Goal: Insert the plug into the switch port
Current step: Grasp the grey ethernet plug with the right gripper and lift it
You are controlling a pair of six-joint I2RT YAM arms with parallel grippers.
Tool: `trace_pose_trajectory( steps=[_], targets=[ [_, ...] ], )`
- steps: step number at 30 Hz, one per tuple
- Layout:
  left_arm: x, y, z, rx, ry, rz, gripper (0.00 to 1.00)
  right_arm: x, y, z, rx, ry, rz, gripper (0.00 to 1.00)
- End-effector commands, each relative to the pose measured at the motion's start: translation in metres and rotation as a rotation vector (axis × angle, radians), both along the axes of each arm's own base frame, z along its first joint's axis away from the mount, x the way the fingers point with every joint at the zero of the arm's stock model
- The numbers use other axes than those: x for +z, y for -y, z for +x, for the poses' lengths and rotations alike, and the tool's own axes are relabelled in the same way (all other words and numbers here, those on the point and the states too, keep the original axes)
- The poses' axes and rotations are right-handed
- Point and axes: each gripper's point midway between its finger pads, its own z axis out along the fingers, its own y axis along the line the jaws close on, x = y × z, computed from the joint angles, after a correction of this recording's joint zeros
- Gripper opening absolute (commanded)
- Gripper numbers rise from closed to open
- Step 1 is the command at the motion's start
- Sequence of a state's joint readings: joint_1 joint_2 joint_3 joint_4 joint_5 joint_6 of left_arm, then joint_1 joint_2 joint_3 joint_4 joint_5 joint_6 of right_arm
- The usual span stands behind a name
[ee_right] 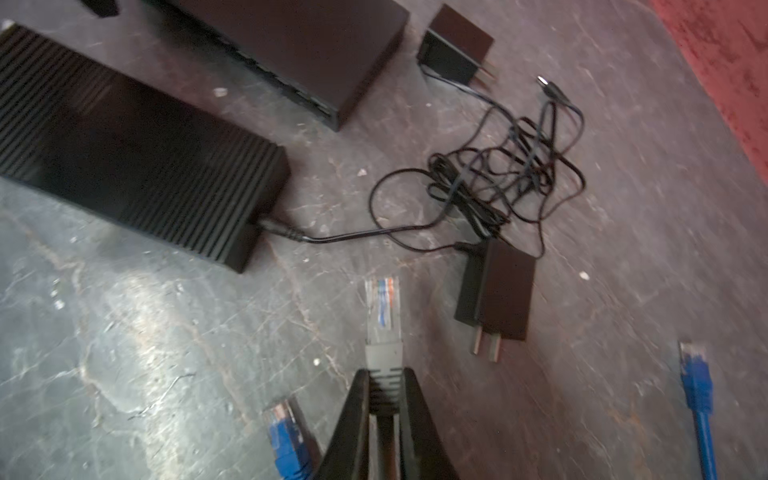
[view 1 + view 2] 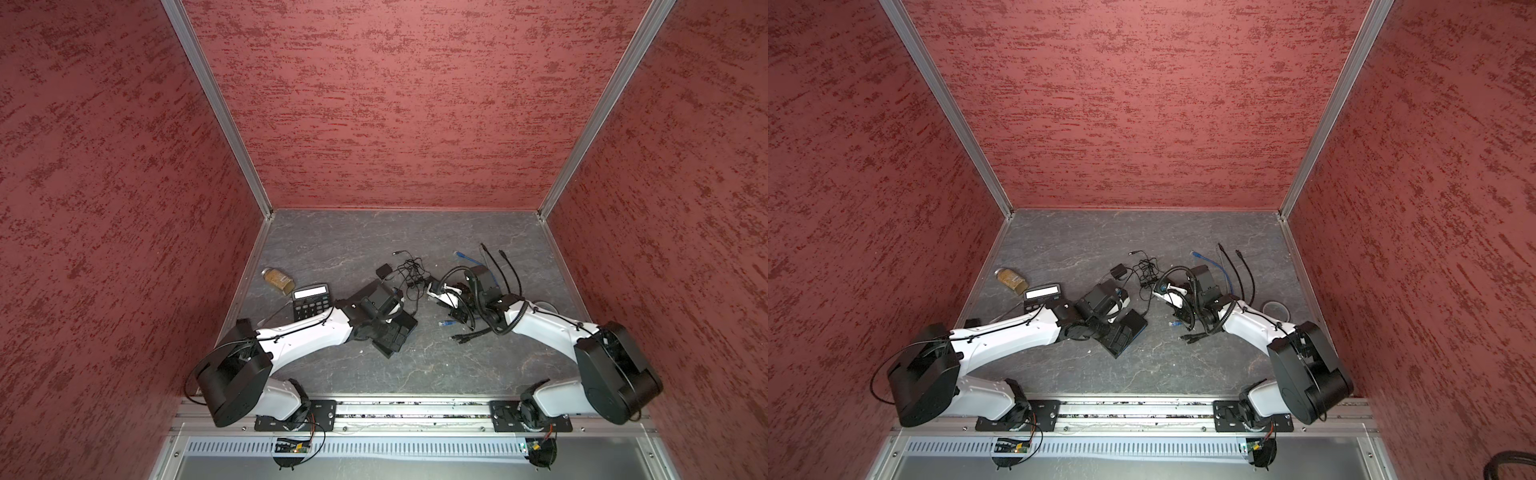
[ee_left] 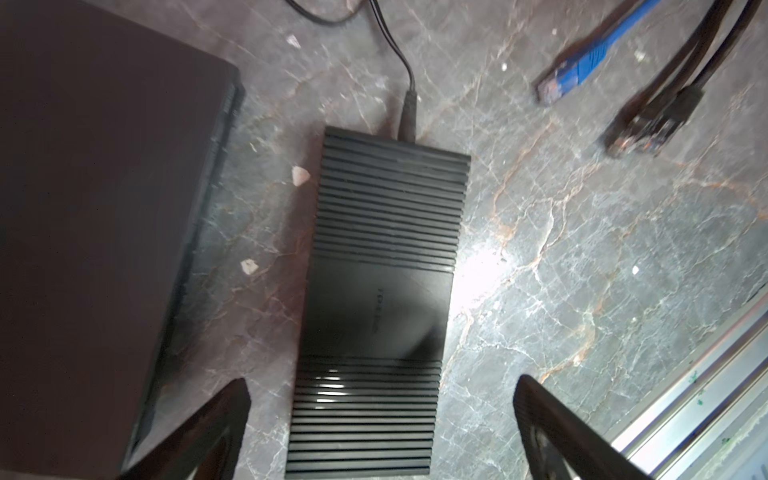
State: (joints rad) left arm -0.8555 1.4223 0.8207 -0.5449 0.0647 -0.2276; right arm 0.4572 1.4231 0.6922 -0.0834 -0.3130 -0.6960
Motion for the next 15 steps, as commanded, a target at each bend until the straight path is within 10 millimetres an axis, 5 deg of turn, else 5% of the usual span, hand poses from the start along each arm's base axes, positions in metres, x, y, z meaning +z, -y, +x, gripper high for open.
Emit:
trace_pose_trajectory(
  steps=[1,15],
  targets=[
    [-0.01,0.001,-0.008,-0.026,-0.028,0.073,1.0,0.013,0.014,0.029,-0.16,0.027,0.025,0.04],
    [-0.044,-0.002,0.022,0.073,-0.045,0.197,1.0,0.024,0.017,0.03,-0.211,0.024,0.11,0.05]
  ],
)
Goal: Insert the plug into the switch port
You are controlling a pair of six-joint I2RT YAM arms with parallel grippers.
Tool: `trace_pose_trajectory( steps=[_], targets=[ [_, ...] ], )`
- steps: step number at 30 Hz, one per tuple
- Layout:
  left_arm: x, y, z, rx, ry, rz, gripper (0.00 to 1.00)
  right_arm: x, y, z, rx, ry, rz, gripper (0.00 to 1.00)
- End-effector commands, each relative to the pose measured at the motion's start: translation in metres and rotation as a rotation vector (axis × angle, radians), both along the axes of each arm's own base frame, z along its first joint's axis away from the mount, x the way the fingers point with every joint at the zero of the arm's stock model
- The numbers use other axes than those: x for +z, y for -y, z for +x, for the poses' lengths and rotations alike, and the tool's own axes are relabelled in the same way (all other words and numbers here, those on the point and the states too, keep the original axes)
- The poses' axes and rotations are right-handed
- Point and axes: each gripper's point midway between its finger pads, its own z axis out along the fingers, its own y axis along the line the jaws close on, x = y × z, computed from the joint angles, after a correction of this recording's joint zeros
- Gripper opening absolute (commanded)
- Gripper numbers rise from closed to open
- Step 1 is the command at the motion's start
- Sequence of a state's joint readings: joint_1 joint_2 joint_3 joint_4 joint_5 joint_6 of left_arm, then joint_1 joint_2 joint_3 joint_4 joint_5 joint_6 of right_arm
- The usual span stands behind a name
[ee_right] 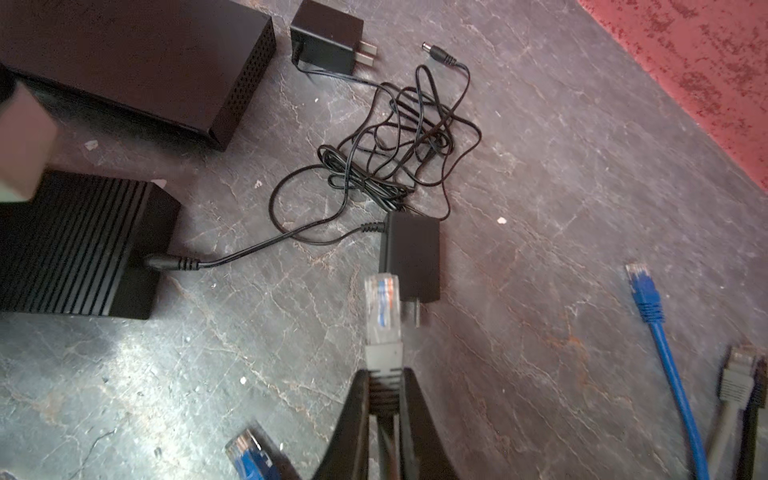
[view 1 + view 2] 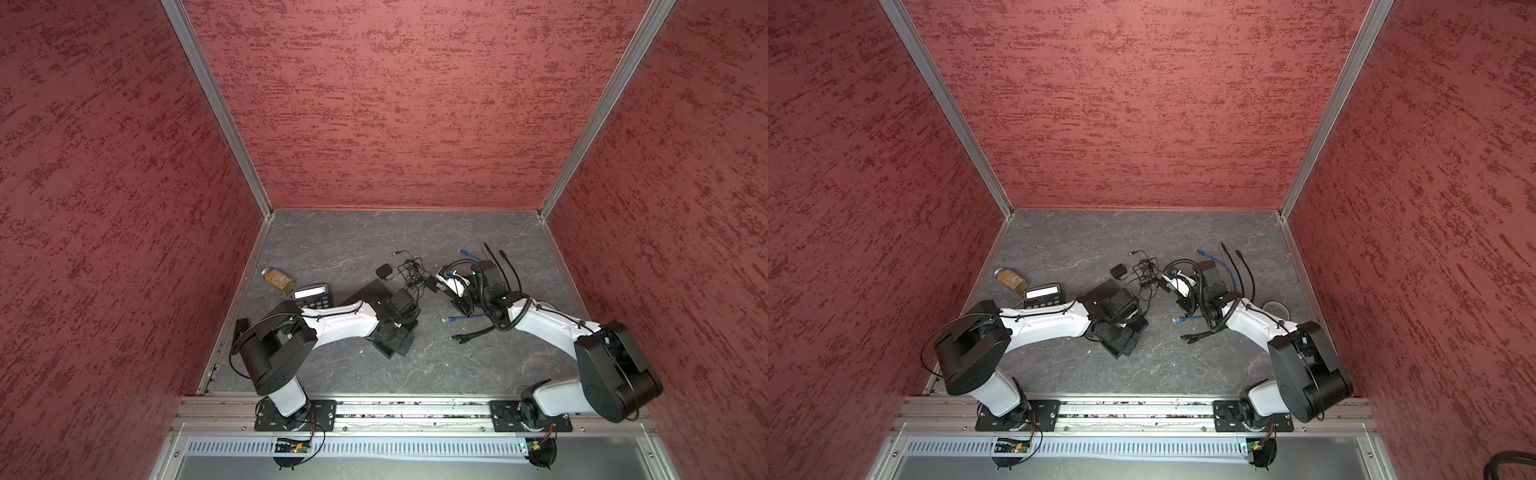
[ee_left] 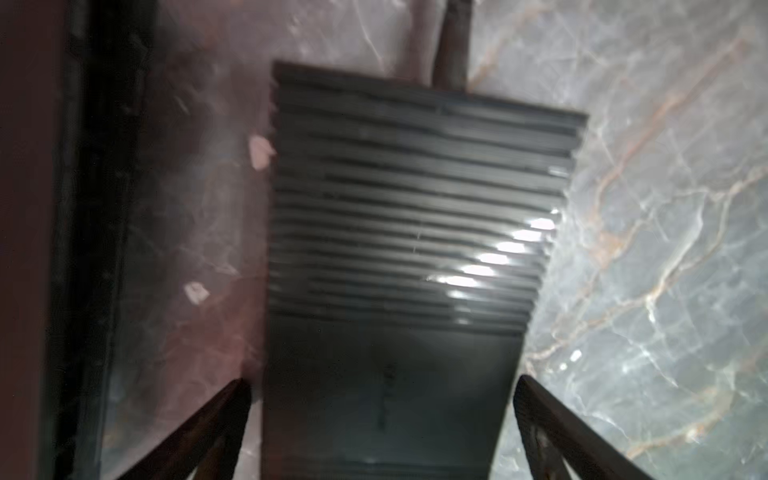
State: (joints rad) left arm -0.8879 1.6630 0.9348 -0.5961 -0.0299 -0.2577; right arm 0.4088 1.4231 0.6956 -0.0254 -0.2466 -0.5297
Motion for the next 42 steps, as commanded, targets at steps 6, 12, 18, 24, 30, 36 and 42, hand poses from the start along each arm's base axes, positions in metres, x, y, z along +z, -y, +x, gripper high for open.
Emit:
trace_pose_trajectory(
  steps=[6,12,18,24,30,36,42],
  targets=[
    [0.002,-0.018,0.045,0.145,0.024,-0.079,0.98,0.011,-0.006,0.002,0.045,0.06,0.033,0.05],
    [0.013,-0.02,0.073,0.18,0.048,-0.167,0.97,0.003,-0.011,0.003,0.098,0.061,0.006,0.05],
    [0.009,-0.015,0.083,0.157,0.036,-0.182,0.98,-0.007,-0.02,0.012,0.136,0.074,0.011,0.04],
    [0.016,-0.006,0.084,0.14,0.029,-0.252,1.0,-0.006,-0.035,0.021,0.206,0.041,0.007,0.04],
    [0.027,-0.012,0.091,0.196,0.021,-0.345,1.0,-0.015,-0.046,0.01,0.246,-0.029,-0.025,0.04],
    [0.035,-0.024,0.093,0.263,0.027,-0.429,1.0,-0.02,-0.056,-0.016,0.244,-0.094,-0.045,0.04],
    [0.034,-0.03,0.095,0.309,0.022,-0.44,0.99,-0.012,-0.07,-0.031,0.192,-0.158,0.029,0.03]
  ],
)
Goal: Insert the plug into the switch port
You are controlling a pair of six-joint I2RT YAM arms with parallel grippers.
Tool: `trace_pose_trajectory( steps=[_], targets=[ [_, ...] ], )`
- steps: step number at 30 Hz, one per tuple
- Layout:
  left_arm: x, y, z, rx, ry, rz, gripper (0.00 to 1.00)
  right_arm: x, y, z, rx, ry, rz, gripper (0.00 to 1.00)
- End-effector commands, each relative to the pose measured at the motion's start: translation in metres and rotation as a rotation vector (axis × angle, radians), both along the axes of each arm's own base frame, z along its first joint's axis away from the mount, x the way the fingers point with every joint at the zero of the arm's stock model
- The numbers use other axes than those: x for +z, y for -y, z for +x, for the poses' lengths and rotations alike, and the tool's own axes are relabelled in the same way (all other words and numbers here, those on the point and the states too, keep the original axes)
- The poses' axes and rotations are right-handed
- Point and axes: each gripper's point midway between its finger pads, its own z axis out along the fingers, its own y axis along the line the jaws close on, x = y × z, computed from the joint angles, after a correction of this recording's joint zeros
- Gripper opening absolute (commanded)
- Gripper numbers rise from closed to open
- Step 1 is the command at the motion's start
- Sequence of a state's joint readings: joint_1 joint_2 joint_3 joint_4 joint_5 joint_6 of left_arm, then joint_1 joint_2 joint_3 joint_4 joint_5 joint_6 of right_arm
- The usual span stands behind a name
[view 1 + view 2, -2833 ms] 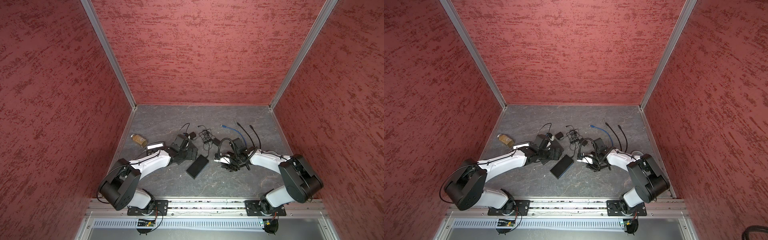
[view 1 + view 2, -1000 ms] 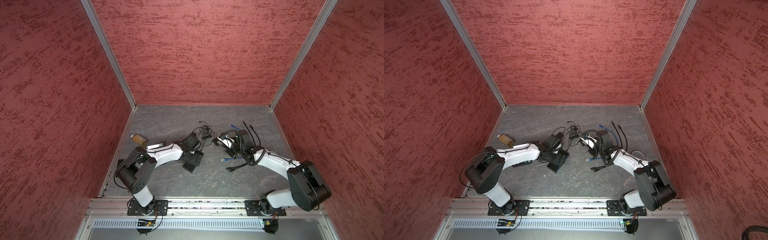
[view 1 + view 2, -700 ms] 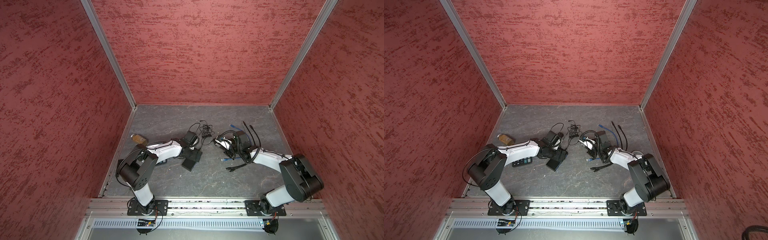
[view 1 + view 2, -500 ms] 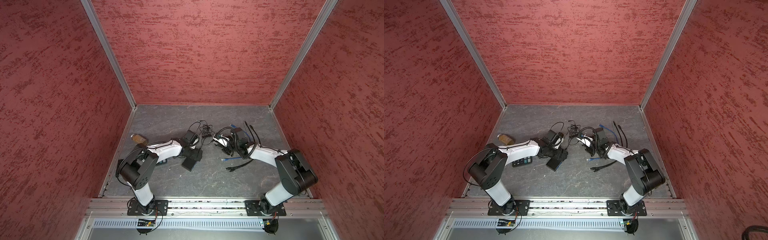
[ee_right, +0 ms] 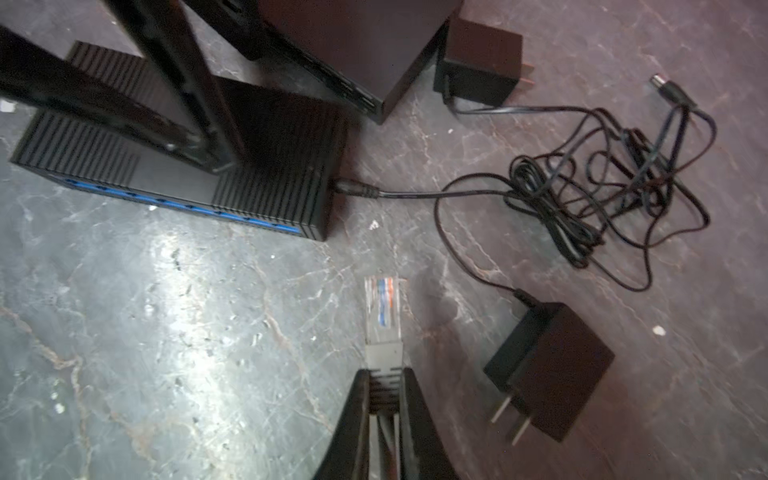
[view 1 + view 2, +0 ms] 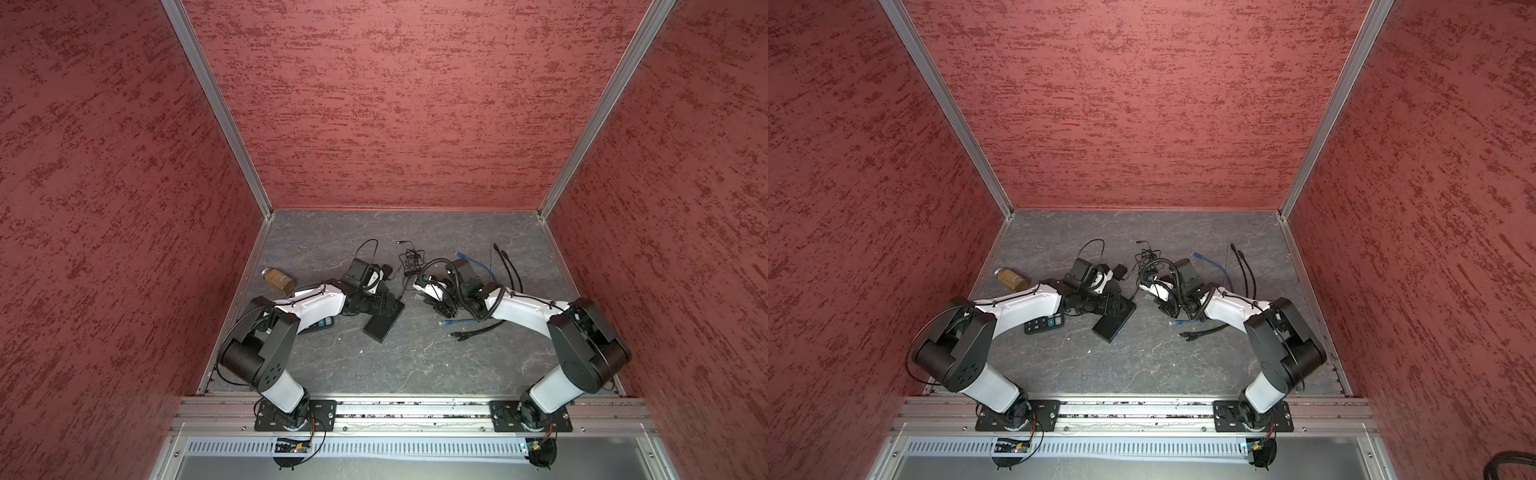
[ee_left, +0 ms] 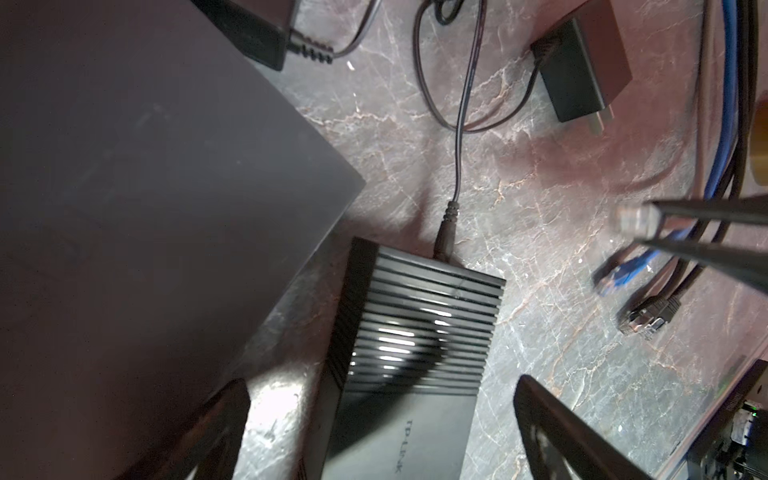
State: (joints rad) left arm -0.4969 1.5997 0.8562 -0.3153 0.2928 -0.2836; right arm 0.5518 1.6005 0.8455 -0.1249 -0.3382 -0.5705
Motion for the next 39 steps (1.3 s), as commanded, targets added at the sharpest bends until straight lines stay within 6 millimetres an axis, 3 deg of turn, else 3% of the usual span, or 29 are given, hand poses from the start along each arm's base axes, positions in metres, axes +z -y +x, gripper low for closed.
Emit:
trace_pose_trajectory(
  steps=[1,7,11,18,23,35,39],
  targets=[
    [0.004,0.003,0.008,0.025,0.015,-0.032,0.99,0.009,-0.004,-0.011,-0.053,-0.048,0.04,0.03],
    [-0.002,0.002,0.008,0.036,-0.001,-0.03,0.98,0.022,-0.012,-0.017,-0.119,-0.059,0.11,0.02],
    [-0.001,0.001,0.008,0.043,0.001,-0.025,0.98,0.032,-0.028,-0.023,-0.139,-0.073,0.197,0.02],
    [-0.007,-0.003,0.005,0.042,-0.011,-0.001,0.98,-0.006,-0.028,-0.035,-0.15,-0.108,0.153,0.02],
    [-0.012,-0.008,0.005,0.062,-0.017,0.027,0.98,-0.021,-0.031,-0.038,-0.141,-0.114,0.123,0.02],
    [-0.01,-0.007,0.017,0.152,-0.011,0.029,0.95,-0.031,-0.048,-0.042,-0.116,-0.079,0.102,0.02],
    [-0.015,-0.009,0.019,0.196,-0.031,0.067,0.9,-0.035,-0.052,-0.042,-0.115,-0.069,0.09,0.01]
  ],
)
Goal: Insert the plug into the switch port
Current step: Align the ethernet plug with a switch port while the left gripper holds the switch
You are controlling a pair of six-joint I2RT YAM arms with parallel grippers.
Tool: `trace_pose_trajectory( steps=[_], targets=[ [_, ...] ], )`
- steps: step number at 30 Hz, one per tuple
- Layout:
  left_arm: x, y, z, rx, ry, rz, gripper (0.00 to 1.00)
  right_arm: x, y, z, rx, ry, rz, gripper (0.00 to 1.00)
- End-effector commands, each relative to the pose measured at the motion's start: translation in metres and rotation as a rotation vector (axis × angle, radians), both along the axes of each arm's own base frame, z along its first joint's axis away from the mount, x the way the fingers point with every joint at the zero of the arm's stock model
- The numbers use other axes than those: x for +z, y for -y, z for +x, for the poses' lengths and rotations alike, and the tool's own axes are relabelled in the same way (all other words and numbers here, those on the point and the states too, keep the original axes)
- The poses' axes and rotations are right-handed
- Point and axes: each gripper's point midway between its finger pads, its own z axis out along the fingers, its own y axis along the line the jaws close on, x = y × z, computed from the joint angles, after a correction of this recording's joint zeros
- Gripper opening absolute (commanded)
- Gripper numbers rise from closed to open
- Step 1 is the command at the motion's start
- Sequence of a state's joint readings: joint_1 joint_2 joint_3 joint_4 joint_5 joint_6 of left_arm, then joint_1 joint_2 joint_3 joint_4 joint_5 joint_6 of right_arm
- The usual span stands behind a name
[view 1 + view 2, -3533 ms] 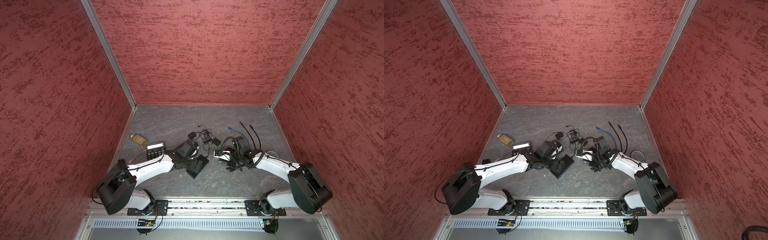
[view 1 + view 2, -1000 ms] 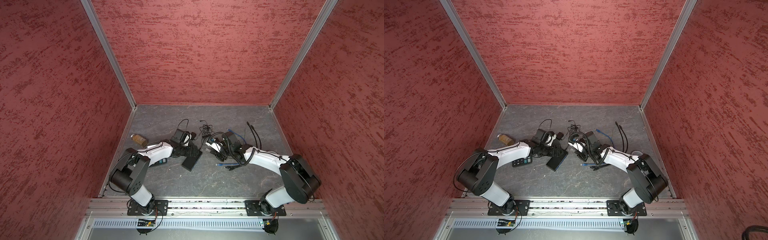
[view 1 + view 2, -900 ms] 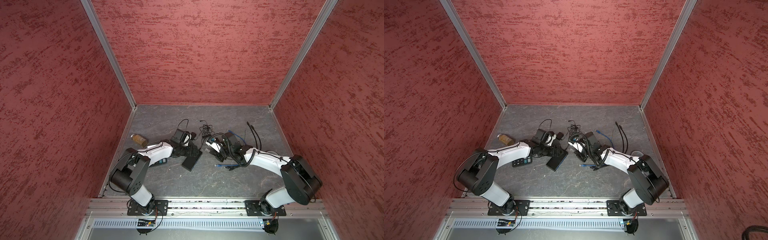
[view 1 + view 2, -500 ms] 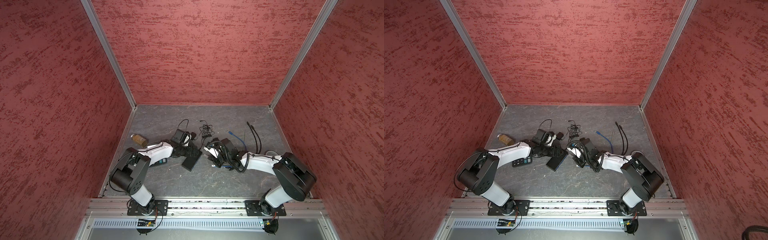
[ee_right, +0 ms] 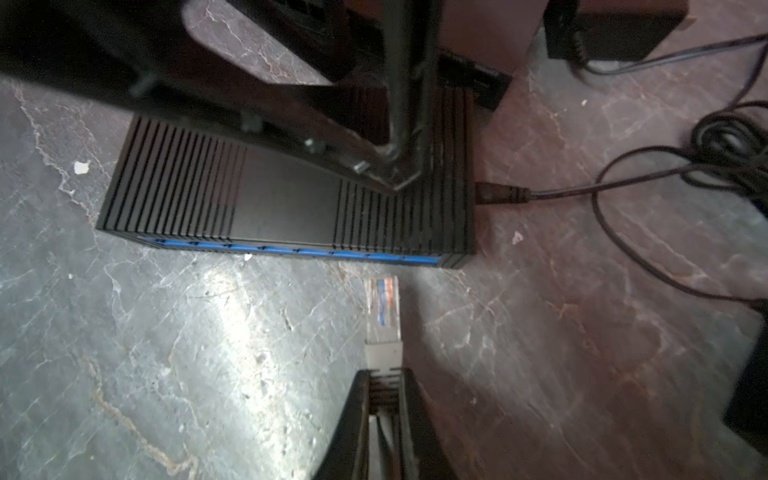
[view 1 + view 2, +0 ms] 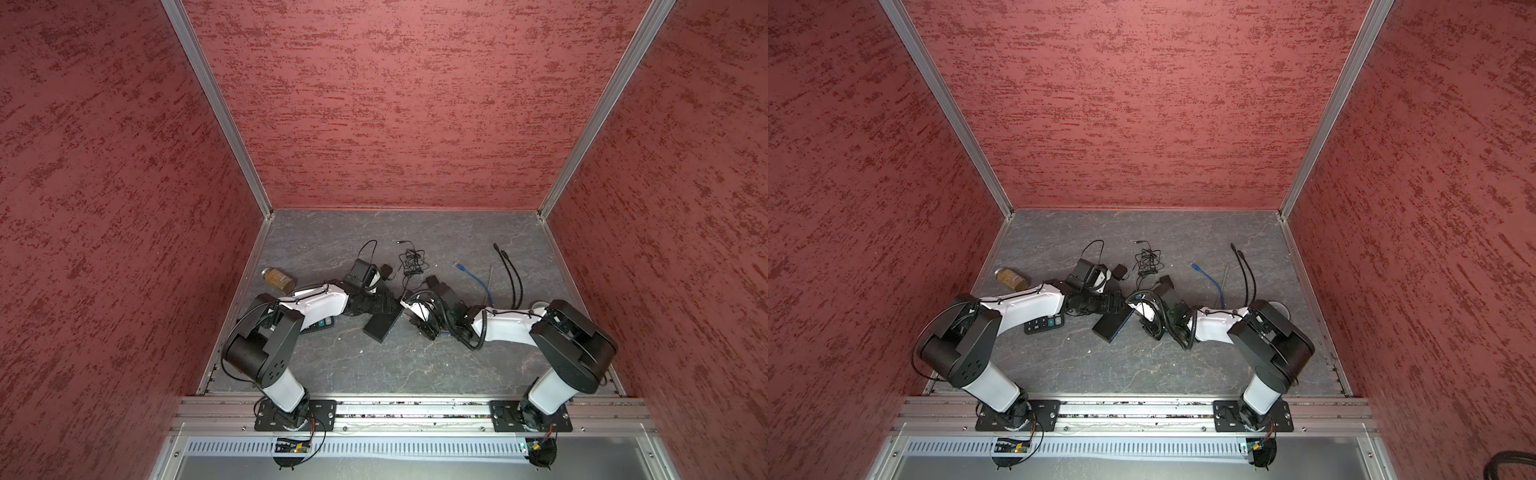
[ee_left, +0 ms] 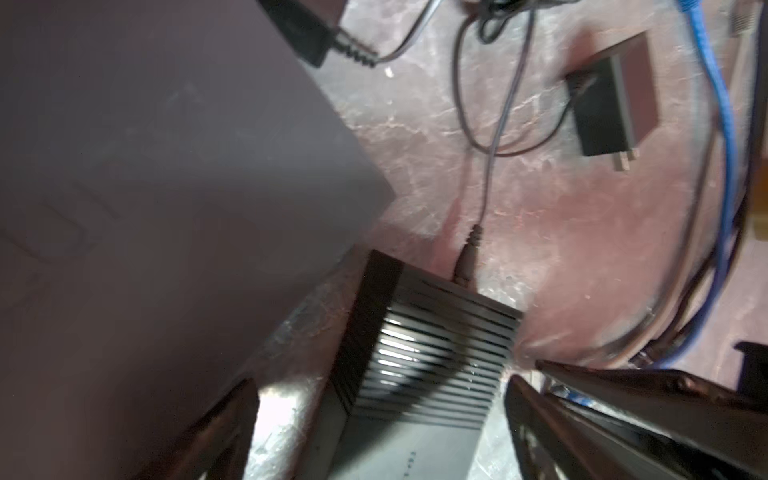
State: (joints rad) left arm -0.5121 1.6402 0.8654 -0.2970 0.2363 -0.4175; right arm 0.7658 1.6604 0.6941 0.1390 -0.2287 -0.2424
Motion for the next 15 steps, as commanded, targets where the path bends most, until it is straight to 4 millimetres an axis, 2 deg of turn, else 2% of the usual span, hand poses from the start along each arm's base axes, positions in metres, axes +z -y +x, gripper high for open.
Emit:
trace_pose_trajectory(
  steps=[1,7,15],
  targets=[
    [-0.005,-0.009,0.014,0.077,0.012,0.067,0.89,0.003,-0.007,0.009,-0.025,0.04,0.008,0.02],
    [-0.007,-0.011,0.015,0.124,0.016,0.099,0.87,0.008,-0.011,0.013,-0.036,0.07,0.009,0.02],
    [0.001,0.008,0.016,0.09,0.046,0.061,0.85,0.013,-0.019,0.019,-0.032,0.091,0.01,0.02]
  ],
)
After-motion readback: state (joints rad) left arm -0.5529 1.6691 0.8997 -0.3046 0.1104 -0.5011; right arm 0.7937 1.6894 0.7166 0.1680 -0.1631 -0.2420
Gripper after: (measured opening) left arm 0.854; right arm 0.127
